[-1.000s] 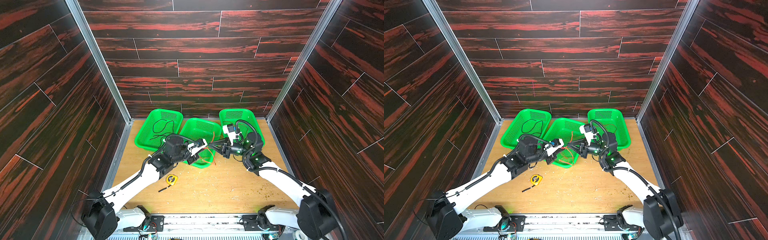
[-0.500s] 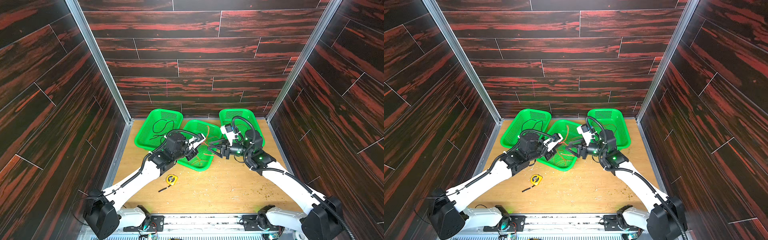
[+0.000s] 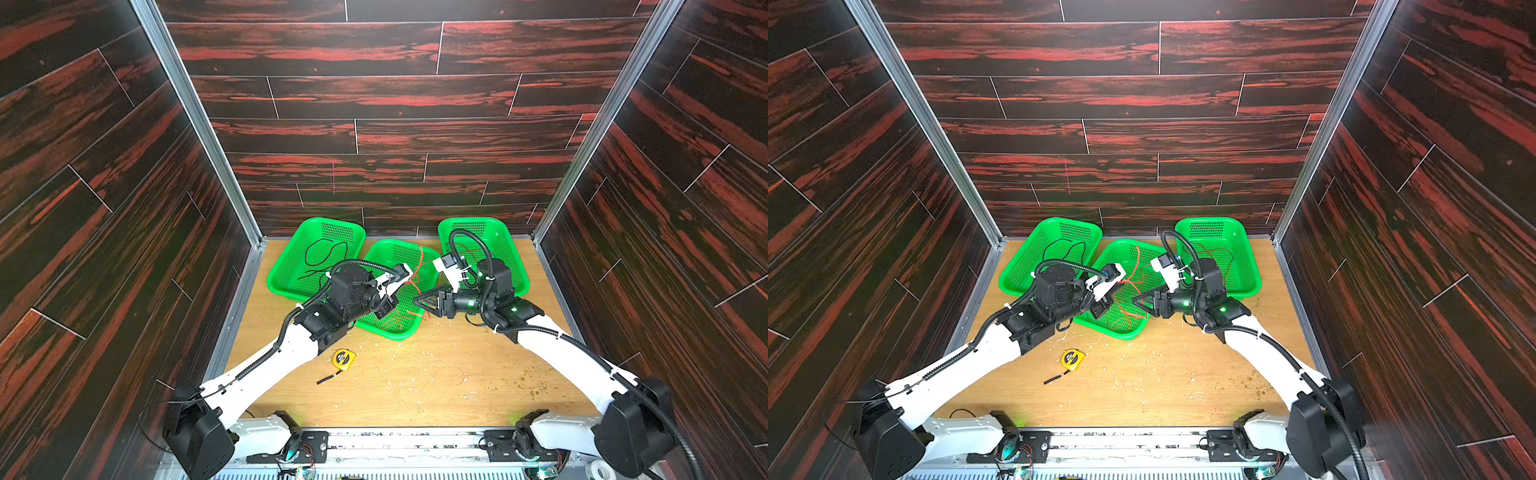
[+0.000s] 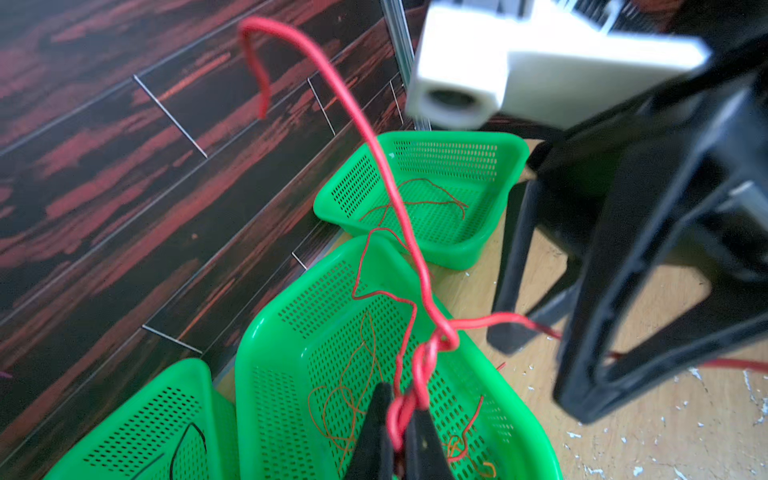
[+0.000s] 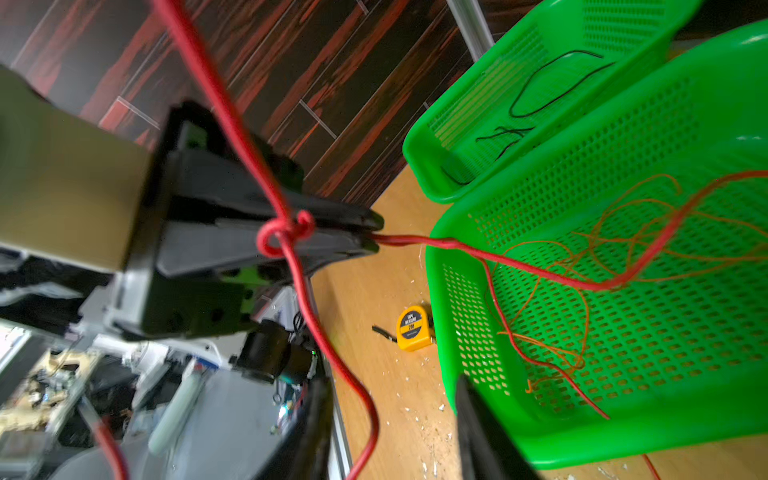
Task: Untangle the cables
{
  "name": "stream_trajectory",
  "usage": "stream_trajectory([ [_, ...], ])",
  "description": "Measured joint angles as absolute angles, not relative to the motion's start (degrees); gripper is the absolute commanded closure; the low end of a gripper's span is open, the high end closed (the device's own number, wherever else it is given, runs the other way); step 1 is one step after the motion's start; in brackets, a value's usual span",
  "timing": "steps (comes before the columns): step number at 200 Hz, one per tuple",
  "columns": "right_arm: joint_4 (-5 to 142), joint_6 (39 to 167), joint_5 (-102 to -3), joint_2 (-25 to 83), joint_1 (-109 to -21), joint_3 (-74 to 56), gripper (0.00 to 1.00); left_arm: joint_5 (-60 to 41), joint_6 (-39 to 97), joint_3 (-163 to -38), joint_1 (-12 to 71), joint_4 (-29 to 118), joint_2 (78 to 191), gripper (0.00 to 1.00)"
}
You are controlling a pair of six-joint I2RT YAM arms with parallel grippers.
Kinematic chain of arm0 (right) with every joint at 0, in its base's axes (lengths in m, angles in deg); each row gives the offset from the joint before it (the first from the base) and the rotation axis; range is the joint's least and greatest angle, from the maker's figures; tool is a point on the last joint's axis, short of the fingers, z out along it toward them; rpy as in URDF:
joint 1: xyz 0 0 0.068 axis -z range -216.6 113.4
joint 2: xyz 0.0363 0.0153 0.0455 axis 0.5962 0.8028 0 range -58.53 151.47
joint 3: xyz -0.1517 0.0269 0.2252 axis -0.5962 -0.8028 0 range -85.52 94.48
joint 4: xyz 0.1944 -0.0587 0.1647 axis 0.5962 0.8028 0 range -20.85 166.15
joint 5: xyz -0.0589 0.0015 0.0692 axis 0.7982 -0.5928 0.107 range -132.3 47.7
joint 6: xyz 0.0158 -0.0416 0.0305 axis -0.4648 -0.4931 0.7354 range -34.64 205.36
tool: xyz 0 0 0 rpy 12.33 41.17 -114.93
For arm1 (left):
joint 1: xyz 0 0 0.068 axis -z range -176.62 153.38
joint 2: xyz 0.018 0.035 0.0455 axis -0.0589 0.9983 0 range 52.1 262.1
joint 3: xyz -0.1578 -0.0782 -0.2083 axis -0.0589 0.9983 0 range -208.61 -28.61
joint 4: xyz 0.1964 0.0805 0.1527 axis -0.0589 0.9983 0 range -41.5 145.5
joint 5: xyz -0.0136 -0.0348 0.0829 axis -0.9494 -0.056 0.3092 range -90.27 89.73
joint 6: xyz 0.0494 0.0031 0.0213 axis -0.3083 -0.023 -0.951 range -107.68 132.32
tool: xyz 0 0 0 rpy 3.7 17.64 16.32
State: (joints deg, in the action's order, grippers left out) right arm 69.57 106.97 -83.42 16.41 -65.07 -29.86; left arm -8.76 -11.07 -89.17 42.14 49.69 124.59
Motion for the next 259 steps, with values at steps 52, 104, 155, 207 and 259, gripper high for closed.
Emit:
stream_trajectory([
  [52, 72.81, 105.76, -85.61, 16.54, -60.43, -27.66, 1.0, -13.27, -12.19, -90.94, 42.49, 53.76, 124.04, 1.0],
  [104, 80.04, 98.79, -83.01, 19.99, -59.76, -18.32, 1.0, -21.9, -14.18, -94.15, 42.03, 59.03, 124.07, 1.0],
  [155, 81.92, 93.48, -81.11, 26.62, -60.37, -12.73, 1.0, -23.39, -16.21, -95.7, 42.4, 61.1, 127.34, 1.0],
  [207, 73.92, 85.68, -80.03, 27.4, -60.67, -14.67, 0.87, -22.97, -16.71, -95.94, 42.38, 60.43, 127.85, 1.0],
  [259, 75.02, 80.74, -62.16, 27.29, -56.98, -11.94, 0.54, -24.37, -18.53, -96.03, 44.92, 63.07, 127.72, 1.0],
])
